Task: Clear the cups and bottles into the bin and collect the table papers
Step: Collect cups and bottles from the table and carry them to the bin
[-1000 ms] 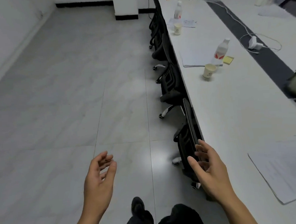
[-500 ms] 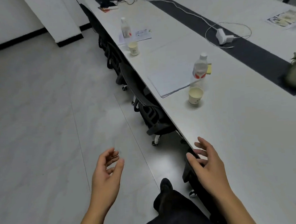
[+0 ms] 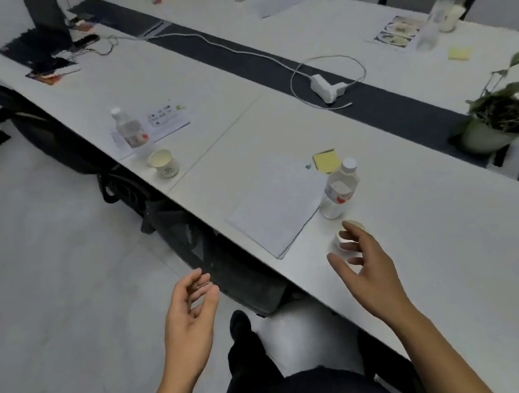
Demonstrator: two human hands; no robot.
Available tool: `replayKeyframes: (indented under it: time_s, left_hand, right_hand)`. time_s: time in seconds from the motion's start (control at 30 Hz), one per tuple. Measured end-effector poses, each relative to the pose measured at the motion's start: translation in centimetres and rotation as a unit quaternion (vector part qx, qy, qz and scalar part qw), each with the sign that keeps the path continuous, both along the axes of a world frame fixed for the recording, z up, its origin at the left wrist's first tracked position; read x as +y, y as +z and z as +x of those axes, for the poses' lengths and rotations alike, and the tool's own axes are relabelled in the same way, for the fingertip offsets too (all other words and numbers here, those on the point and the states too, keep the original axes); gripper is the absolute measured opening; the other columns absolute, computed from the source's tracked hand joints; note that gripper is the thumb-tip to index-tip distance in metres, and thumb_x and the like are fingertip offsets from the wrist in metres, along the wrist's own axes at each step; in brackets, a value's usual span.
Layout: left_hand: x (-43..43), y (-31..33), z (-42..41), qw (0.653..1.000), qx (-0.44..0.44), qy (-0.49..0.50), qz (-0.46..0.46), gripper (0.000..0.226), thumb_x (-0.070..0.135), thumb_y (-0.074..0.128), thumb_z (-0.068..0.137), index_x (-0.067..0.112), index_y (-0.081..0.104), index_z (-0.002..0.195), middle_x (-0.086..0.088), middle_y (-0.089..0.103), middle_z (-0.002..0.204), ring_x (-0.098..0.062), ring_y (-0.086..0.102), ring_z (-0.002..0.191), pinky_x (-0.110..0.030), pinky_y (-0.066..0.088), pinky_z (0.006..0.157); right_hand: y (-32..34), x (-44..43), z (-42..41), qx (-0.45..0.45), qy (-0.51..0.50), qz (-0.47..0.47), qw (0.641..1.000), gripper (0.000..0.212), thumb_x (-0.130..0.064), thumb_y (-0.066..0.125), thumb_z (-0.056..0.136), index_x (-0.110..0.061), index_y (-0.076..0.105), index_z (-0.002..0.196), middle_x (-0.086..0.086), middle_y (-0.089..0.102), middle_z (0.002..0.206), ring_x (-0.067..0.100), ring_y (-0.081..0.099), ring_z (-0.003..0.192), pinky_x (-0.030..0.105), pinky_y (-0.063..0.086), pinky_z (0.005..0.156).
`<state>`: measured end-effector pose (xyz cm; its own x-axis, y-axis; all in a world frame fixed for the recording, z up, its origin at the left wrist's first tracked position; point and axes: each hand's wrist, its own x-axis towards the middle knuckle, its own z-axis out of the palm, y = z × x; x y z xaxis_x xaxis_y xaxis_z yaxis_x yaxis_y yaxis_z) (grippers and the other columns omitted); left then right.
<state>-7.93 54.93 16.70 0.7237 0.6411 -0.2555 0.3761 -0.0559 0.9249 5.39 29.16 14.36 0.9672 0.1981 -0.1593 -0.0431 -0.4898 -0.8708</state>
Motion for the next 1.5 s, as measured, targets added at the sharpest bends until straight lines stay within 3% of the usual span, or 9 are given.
replayKeyframes:
  time_s: [0.17,0.4,0.57,0.77,0.83,0.93,1.0,1.23,1.5]
  left_hand:
    - [5.9,-0.1,11.9,0.984,0.002,-0.174,-0.023,0.033,0.011,0.064,0.094,0.021,0.057,0.125,0.001,0.066,0.117,0.004,0.064,0.102,-0.009,0.050,0.082]
    - [4.2,0.5,25.0,0.918,-0.017,-0.395,0.034,0.035,0.013,0.064,0.095,0.026,0.055,0.126,0.009,0.066,0.118,-0.003,0.062,0.110,-0.018,0.049,0.084]
    - [-1.2,-2.5,28.4,0.879,0.006,-0.471,0.079,0.048,0.021,0.069,0.091,0.022,0.050,0.135,0.011,0.061,0.125,0.000,0.056,0.118,-0.024,0.051,0.091]
    - [-7.8,-7.4,29.2,0.885,0.057,-0.452,0.091,0.108,0.051,0.082,0.071,0.029,0.017,0.155,0.018,0.026,0.154,0.004,0.028,0.142,-0.032,0.038,0.112]
    - [-9.5,-8.6,29.6,0.892,0.070,-0.437,0.093,0.121,0.058,0.085,0.063,0.035,0.009,0.156,0.025,0.018,0.153,0.001,0.020,0.146,-0.036,0.031,0.118]
    - [-10.9,-10.4,30.6,0.900,0.057,-0.420,0.101,0.099,0.049,0.084,0.071,0.034,0.026,0.150,0.021,0.036,0.151,-0.002,0.038,0.138,-0.033,0.039,0.113]
    - [-11.9,-10.6,31.2,0.906,0.040,-0.406,0.110,0.075,0.039,0.081,0.078,0.035,0.040,0.140,0.021,0.054,0.136,0.000,0.052,0.123,-0.029,0.047,0.103]
    - [-10.8,-4.5,30.5,0.917,-0.032,-0.392,0.072,0.071,0.031,0.083,0.078,0.031,0.044,0.137,0.021,0.057,0.127,0.000,0.060,0.112,-0.018,0.051,0.092]
    - [-4.0,3.4,23.3,0.902,-0.107,-0.418,0.002,0.069,0.039,0.084,0.071,0.029,0.045,0.126,0.015,0.059,0.119,-0.004,0.066,0.103,-0.023,0.051,0.084]
  right_hand:
    - [1.1,1.8,0.9,0.011,-0.153,-0.039,0.987,0.060,-0.031,0.070,0.090,-0.037,0.042,0.143,-0.018,0.053,0.133,-0.008,0.054,0.113,0.016,0.047,0.084]
    - [-1.2,2.0,1.4,0.059,-0.291,-0.055,0.953,0.067,-0.036,0.070,0.089,-0.035,0.037,0.147,-0.015,0.051,0.134,-0.006,0.053,0.115,0.018,0.046,0.090]
    - [-6.1,1.2,3.4,0.112,-0.283,-0.065,0.950,0.082,-0.045,0.073,0.085,-0.036,0.026,0.152,-0.016,0.039,0.143,0.001,0.048,0.123,0.037,0.048,0.102]
    - [-12.2,1.2,6.1,0.081,-0.261,-0.086,0.958,0.130,-0.051,0.087,0.066,-0.034,-0.006,0.155,-0.009,0.002,0.164,0.017,0.008,0.154,0.045,0.027,0.119]
    - [-13.2,1.3,6.7,0.086,-0.267,-0.086,0.956,0.128,-0.044,0.089,0.066,-0.030,-0.002,0.156,0.001,0.012,0.164,0.017,0.015,0.152,0.043,0.030,0.118]
    - [-13.9,1.2,7.7,0.112,-0.275,-0.098,0.950,0.096,-0.034,0.085,0.074,-0.022,0.030,0.151,-0.004,0.046,0.148,0.015,0.046,0.133,0.025,0.039,0.101]
    - [-13.7,0.3,8.2,0.109,-0.261,-0.110,0.953,0.085,-0.035,0.084,0.074,-0.024,0.040,0.146,-0.007,0.051,0.141,0.016,0.052,0.127,0.022,0.038,0.093]
    - [-7.9,-3.1,8.2,0.079,-0.311,-0.092,0.943,0.084,-0.038,0.080,0.078,-0.034,0.033,0.148,-0.013,0.042,0.146,0.011,0.047,0.128,0.023,0.036,0.097]
    - [0.2,0.4,-1.7,-0.030,-0.500,-0.011,0.865,0.089,-0.037,0.084,0.076,-0.038,0.032,0.149,-0.020,0.038,0.131,0.004,0.046,0.117,0.025,0.042,0.095]
